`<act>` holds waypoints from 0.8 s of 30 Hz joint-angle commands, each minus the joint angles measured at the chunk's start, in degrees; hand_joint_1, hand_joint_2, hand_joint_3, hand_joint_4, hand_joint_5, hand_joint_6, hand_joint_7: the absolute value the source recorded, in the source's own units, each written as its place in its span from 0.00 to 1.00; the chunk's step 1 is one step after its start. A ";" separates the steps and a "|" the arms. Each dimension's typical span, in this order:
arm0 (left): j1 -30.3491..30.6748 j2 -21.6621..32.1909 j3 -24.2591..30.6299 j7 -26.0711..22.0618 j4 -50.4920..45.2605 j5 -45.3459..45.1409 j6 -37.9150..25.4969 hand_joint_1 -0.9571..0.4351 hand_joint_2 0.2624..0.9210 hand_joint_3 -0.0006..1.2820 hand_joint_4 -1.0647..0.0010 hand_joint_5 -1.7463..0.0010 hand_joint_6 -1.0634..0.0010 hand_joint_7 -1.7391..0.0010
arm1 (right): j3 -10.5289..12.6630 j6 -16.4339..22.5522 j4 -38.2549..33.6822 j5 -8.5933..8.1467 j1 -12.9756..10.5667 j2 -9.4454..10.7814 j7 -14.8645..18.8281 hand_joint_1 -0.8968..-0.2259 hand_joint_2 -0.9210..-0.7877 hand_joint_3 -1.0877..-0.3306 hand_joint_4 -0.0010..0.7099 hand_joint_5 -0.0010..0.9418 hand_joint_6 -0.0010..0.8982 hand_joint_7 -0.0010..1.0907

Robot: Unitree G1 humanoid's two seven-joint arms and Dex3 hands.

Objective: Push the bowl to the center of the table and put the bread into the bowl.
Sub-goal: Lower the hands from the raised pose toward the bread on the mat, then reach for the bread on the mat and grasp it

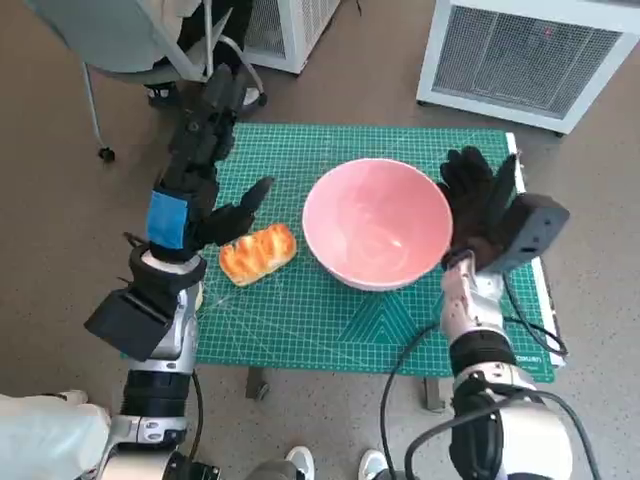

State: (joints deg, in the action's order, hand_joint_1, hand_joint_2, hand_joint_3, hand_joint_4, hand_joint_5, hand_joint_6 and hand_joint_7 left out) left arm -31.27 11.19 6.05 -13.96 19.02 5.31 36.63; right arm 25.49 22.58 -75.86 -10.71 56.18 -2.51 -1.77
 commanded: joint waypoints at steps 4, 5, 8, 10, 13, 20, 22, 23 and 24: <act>1.94 1.40 0.88 -0.16 -1.69 0.56 -0.76 0.39 1.00 0.29 0.81 1.00 0.78 0.93 | -1.55 -1.42 -0.64 2.06 0.63 -0.27 -2.42 0.63 0.00 0.42 0.45 0.04 0.15 0.59; 2.07 1.87 1.08 -0.27 -1.58 0.45 -0.78 0.39 1.00 0.29 0.81 1.00 0.78 0.93 | -1.89 -1.02 -0.48 2.44 0.78 -0.52 -2.51 0.63 0.00 0.42 0.45 0.04 0.15 0.58; 2.48 3.26 1.46 -0.19 -1.74 -0.52 -1.22 0.39 1.00 0.29 0.81 1.00 0.78 0.94 | -2.65 0.36 -0.03 3.36 1.13 -1.13 -2.39 0.63 0.00 0.42 0.46 0.04 0.15 0.58; 3.00 5.50 1.69 0.16 -2.66 -2.78 -3.18 0.39 1.00 0.29 0.82 1.00 0.78 0.94 | -3.69 2.52 0.49 4.27 1.41 -1.70 -2.06 0.62 0.00 0.42 0.45 0.04 0.14 0.58; 4.32 10.26 1.87 -0.42 -6.42 -6.95 -9.57 0.38 1.00 0.28 0.83 1.00 0.78 0.94 | -5.87 6.78 1.42 6.48 1.55 -2.66 -1.57 0.59 0.00 0.42 0.43 0.03 0.13 0.57; 5.52 18.51 1.55 -3.26 -13.96 -12.77 -24.34 0.36 1.00 0.20 0.82 1.00 0.76 0.95 | -10.35 20.27 5.78 8.79 0.84 -4.49 4.86 0.50 0.00 0.42 0.42 0.02 0.10 0.56; 5.54 20.21 1.17 -4.39 -15.39 -13.46 -27.84 0.36 1.00 0.17 0.82 1.00 0.75 0.95 | -11.15 24.64 8.11 8.08 0.39 -4.71 8.56 0.47 0.00 0.43 0.44 0.02 0.09 0.58; 5.44 20.99 0.87 -5.09 -15.86 -13.72 -29.42 0.36 1.00 0.17 0.82 1.00 0.74 0.95 | -11.59 26.80 9.66 7.47 0.03 -4.70 10.66 0.46 0.00 0.43 0.44 0.02 0.09 0.58; 5.40 21.53 0.67 -5.56 -16.25 -13.86 -30.59 0.36 1.00 0.15 0.82 1.00 0.74 0.95 | -11.86 28.26 10.67 7.02 -0.22 -4.67 12.11 0.45 0.00 0.43 0.45 0.02 0.07 0.61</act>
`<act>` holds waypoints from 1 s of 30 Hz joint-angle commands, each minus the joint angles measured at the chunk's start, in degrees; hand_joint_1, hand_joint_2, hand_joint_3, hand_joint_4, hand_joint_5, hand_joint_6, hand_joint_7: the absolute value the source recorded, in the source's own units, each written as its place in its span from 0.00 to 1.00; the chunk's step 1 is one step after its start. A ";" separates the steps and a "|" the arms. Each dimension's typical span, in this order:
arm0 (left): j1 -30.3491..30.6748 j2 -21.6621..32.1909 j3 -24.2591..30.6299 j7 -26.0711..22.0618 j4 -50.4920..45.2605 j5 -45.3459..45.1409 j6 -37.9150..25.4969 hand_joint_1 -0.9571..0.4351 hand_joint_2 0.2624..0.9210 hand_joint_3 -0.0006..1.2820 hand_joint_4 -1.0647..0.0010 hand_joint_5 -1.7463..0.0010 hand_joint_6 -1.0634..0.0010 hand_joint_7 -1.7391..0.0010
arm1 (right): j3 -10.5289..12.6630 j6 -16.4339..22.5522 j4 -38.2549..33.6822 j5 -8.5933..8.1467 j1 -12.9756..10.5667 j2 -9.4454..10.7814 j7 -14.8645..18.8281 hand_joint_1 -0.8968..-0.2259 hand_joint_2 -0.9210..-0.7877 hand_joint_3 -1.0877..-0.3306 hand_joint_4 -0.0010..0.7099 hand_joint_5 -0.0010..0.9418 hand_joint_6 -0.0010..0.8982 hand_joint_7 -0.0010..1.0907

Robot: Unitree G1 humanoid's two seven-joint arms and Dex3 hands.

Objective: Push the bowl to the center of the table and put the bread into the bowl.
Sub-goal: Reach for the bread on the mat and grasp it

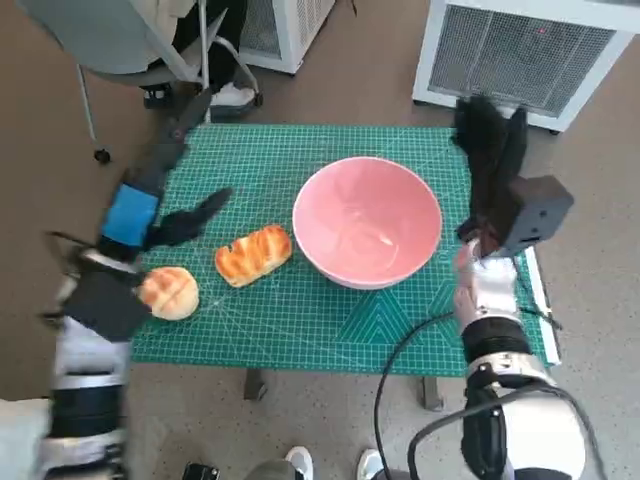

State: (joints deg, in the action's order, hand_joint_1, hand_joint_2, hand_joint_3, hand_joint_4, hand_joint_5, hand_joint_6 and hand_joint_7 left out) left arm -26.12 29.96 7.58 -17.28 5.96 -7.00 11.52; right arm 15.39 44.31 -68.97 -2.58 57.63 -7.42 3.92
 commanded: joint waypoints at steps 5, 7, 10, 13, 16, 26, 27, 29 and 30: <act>-0.60 5.10 -3.35 -4.46 -4.43 -4.26 -10.98 0.37 1.00 0.08 0.82 1.00 0.73 0.95 | -4.57 12.96 12.81 -4.45 -3.91 0.78 14.22 0.43 0.00 0.44 0.47 0.02 0.02 0.69; -1.10 5.89 -4.75 -5.38 -4.57 -5.73 -13.14 0.36 1.00 0.06 0.82 1.00 0.72 0.96 | -5.72 13.98 15.79 -5.62 -4.76 0.77 16.52 0.42 0.00 0.44 0.47 0.02 0.01 0.70; -2.04 6.77 -6.87 -7.20 -4.49 -7.57 -16.74 0.37 0.95 0.02 0.82 1.00 0.72 0.96 | -7.11 14.59 19.25 -7.07 -5.89 0.77 19.06 0.40 0.00 0.43 0.48 0.02 0.00 0.73; -3.31 7.27 -9.42 -9.83 -4.08 -9.18 -21.21 0.41 0.88 0.01 0.83 1.00 0.72 0.97 | -8.37 14.28 22.87 -6.97 -7.17 0.77 19.53 0.39 0.00 0.42 0.48 0.03 0.00 0.76; -4.67 7.53 -11.90 -12.58 -3.26 -10.56 -25.33 0.50 0.79 0.01 0.85 1.00 0.73 0.97 | -9.18 13.56 26.11 -6.40 -8.64 0.78 19.10 0.40 0.00 0.42 0.48 0.03 0.00 0.77; -10.24 6.34 -20.95 -18.62 1.21 -16.68 -35.47 0.62 0.74 0.00 0.91 1.00 0.77 0.99 | -10.42 11.98 31.05 -6.55 -11.80 0.69 18.44 0.40 0.00 0.43 0.48 0.03 0.00 0.77; -10.39 6.25 -21.21 -18.71 1.35 -16.86 -35.75 0.62 0.74 0.00 0.91 1.00 0.77 0.99 | -10.47 11.88 31.21 -6.60 -11.88 0.68 18.45 0.40 0.00 0.43 0.48 0.03 0.00 0.76; -11.01 5.88 -22.62 -18.79 2.31 -17.90 -36.15 0.62 0.74 0.00 0.92 1.00 0.78 1.00 | -10.55 11.59 31.59 -7.10 -12.09 0.75 18.68 0.40 0.00 0.43 0.47 0.03 0.00 0.76; -11.29 5.70 -23.25 -18.78 2.75 -18.34 -36.28 0.61 0.74 0.00 0.92 1.00 0.78 1.00 | -10.58 11.45 31.75 -7.33 -12.18 0.79 18.78 0.40 0.00 0.43 0.47 0.03 0.00 0.76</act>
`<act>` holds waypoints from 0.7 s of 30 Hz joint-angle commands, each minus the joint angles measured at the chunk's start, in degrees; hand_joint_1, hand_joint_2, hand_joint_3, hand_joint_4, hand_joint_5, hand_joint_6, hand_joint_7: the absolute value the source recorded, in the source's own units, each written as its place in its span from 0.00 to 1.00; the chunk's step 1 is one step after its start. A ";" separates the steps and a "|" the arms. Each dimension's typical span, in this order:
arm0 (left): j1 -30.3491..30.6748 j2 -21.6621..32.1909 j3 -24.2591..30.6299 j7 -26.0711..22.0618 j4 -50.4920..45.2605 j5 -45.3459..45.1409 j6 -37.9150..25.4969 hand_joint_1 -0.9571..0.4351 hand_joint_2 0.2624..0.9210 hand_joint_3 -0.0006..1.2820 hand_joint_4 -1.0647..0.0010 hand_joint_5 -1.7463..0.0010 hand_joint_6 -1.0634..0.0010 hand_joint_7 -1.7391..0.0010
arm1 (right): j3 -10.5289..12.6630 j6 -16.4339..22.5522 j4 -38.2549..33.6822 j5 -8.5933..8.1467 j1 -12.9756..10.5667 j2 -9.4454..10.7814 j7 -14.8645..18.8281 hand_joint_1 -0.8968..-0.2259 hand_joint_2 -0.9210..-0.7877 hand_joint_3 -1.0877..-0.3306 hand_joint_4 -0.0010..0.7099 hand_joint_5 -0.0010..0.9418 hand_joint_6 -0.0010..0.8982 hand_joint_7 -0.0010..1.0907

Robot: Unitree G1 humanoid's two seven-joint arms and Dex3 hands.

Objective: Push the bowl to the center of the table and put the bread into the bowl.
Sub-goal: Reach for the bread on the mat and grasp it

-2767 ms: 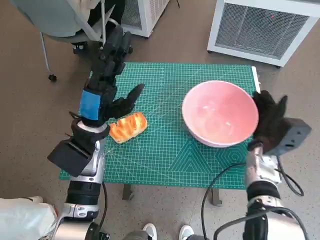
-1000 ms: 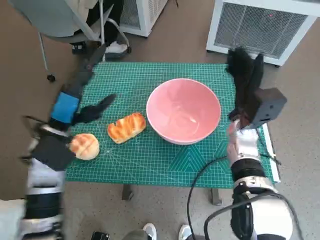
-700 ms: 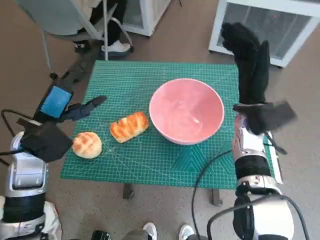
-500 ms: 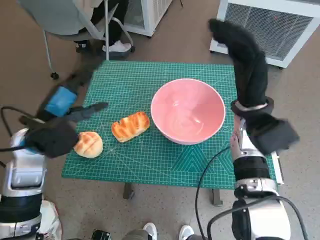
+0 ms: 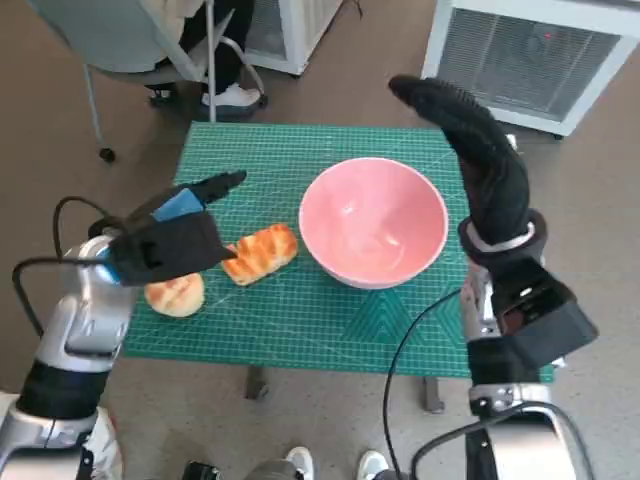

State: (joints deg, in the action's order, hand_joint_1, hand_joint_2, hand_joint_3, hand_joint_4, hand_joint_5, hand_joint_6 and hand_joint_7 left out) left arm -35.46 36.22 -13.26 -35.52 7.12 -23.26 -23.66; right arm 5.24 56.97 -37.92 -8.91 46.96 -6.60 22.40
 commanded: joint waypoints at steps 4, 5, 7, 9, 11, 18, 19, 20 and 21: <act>-3.37 -1.68 -4.37 -0.25 4.42 -3.43 -1.31 0.60 0.74 0.00 0.93 1.00 0.79 1.00 | -0.43 -1.42 0.88 -1.41 -1.69 -0.02 0.40 0.39 0.00 0.44 0.47 0.03 0.00 0.75; -3.76 -1.92 -5.03 -0.28 5.21 -3.87 -1.39 0.60 0.74 0.00 0.93 1.00 0.79 1.00 | -0.42 -1.46 0.96 -1.48 -1.79 -0.05 0.40 0.39 0.00 0.44 0.47 0.03 0.00 0.75; -4.44 -2.27 -6.08 -0.46 6.52 -4.55 -1.57 0.58 0.74 0.00 0.94 1.00 0.80 1.00 | -0.40 -1.49 1.02 -1.64 -1.95 -0.09 0.42 0.39 0.00 0.44 0.47 0.03 0.00 0.75; -5.14 -2.62 -6.98 -0.80 7.82 -5.21 -1.86 0.55 0.74 0.00 0.95 1.00 0.81 1.00 | -0.41 -1.47 1.01 -1.81 -2.06 -0.12 0.45 0.39 0.00 0.44 0.47 0.03 0.00 0.75; -6.00 -3.07 -7.95 -1.25 9.23 -5.83 -2.52 0.54 0.74 0.00 0.96 1.00 0.83 1.00 | -0.44 -1.43 1.03 -1.90 -2.20 -0.18 0.44 0.39 0.00 0.44 0.47 0.03 0.00 0.75; -8.48 -5.13 -10.25 -2.11 13.39 -7.20 -4.61 0.47 0.72 0.00 1.00 1.00 0.88 1.00 | -0.43 -1.28 0.78 -2.26 -2.58 -0.41 0.55 0.38 0.00 0.45 0.47 0.03 0.00 0.75; -8.77 -5.56 -10.52 -2.01 14.04 -7.30 -4.77 0.46 0.72 0.00 1.00 1.00 0.88 1.00 | -0.41 -1.20 0.61 -2.27 -2.57 -0.44 0.54 0.37 0.00 0.45 0.47 0.03 0.00 0.75; -9.00 -5.87 -10.72 -1.92 14.52 -7.36 -4.87 0.45 0.72 0.00 1.00 1.00 0.88 1.00 | -0.40 -1.14 0.47 -2.29 -2.56 -0.48 0.55 0.37 0.00 0.45 0.47 0.03 0.00 0.75; -9.13 -6.28 -10.88 -1.65 15.00 -7.38 -4.88 0.45 0.72 0.00 1.00 1.00 0.89 1.00 | -0.39 -1.07 0.34 -2.21 -2.54 -0.49 0.47 0.37 0.00 0.45 0.47 0.03 0.00 0.74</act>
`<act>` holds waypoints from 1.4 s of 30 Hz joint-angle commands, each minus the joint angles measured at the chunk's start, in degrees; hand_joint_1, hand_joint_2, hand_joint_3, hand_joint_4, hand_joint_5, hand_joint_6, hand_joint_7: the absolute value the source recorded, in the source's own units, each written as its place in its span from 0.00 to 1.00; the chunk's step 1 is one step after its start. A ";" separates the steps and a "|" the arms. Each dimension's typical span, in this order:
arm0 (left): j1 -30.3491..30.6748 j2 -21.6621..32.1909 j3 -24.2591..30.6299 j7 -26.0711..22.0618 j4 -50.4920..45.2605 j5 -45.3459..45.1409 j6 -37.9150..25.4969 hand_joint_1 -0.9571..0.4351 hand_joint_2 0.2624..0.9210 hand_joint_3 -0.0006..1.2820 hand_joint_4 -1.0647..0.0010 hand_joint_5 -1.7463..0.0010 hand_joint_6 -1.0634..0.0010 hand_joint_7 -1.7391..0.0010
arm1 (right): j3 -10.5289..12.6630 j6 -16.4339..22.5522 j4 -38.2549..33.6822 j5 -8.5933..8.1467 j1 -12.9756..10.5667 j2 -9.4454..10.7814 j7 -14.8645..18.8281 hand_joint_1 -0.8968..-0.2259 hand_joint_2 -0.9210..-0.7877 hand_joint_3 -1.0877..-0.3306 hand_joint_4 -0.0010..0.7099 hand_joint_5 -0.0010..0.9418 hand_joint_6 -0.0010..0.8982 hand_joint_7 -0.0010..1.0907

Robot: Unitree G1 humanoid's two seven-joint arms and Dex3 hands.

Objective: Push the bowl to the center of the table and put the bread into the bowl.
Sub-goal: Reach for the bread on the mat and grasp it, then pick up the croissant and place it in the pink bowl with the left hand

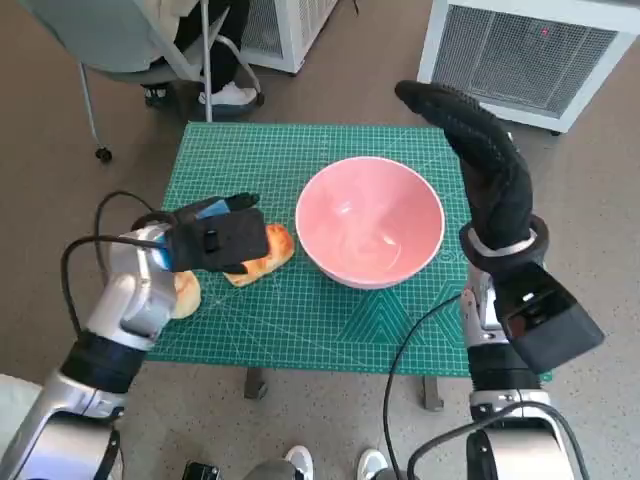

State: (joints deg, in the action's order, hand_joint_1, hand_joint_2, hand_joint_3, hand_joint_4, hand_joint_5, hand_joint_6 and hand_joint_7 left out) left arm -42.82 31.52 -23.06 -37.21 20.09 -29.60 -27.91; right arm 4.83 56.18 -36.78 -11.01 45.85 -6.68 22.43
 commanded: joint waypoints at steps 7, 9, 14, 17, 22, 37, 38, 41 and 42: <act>-2.46 -5.64 -2.57 4.40 8.36 -1.91 0.49 0.43 0.73 0.00 1.00 1.00 0.89 1.00 | 0.03 -0.37 -1.13 0.29 -1.48 -0.29 -0.03 0.39 0.00 0.44 0.47 0.04 0.00 0.74; -2.66 -6.94 -2.93 6.14 11.03 -2.16 1.39 0.43 0.74 0.01 0.99 1.00 0.89 1.00 | 0.05 -0.38 -1.18 0.24 -1.51 -0.28 -0.02 0.40 0.00 0.44 0.47 0.04 0.00 0.74; -3.62 -9.18 -3.94 9.17 16.98 -2.88 3.65 0.42 0.75 0.01 0.94 0.99 0.86 0.99 | 0.10 -0.23 -1.56 0.32 -1.42 -0.27 -0.07 0.40 0.00 0.43 0.47 0.04 0.00 0.74; -3.99 -10.64 -4.66 11.26 21.45 -3.19 5.51 0.41 0.77 0.01 0.89 0.98 0.83 0.98 | 0.13 -0.13 -1.66 0.48 -1.50 -0.32 -0.19 0.40 0.00 0.43 0.47 0.04 0.00 0.74; -4.69 -12.41 -4.12 14.44 27.56 -2.56 8.12 0.45 0.81 0.01 0.76 0.96 0.75 0.96 | 0.25 -0.26 -1.81 0.69 -1.56 -0.42 -0.43 0.40 0.00 0.44 0.47 0.04 0.00 0.73; -4.16 -11.48 -1.47 23.08 32.86 -1.37 17.31 0.67 0.96 0.07 0.41 0.32 0.45 0.37 | 0.46 -0.04 -1.73 1.02 -1.91 -0.42 -0.87 0.40 0.00 0.44 0.46 0.04 0.00 0.70; -4.22 -10.77 -1.27 23.18 31.71 -1.49 17.51 0.67 0.97 0.09 0.43 0.28 0.45 0.36 | 0.47 0.00 -1.75 1.05 -1.93 -0.41 -0.92 0.41 0.00 0.44 0.45 0.04 0.00 0.70; -4.28 -8.87 -0.64 23.13 28.24 -1.79 17.61 0.68 0.99 0.07 0.41 0.27 0.40 0.38 | 0.50 0.03 -1.82 1.07 -1.97 -0.34 -1.02 0.41 0.00 0.44 0.45 0.04 0.00 0.70; -4.30 -8.05 -0.29 23.03 26.44 -1.94 17.28 0.68 0.99 0.07 0.40 0.27 0.39 0.38 | 0.51 0.03 -1.85 1.06 -1.98 -0.32 -1.05 0.41 0.00 0.44 0.45 0.04 0.00 0.70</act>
State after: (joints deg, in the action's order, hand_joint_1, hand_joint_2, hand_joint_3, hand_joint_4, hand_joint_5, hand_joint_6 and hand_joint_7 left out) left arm -48.38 21.50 -24.15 -13.41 49.74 -31.51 -10.47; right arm 5.25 56.37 -37.95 -10.33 45.26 -6.78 21.72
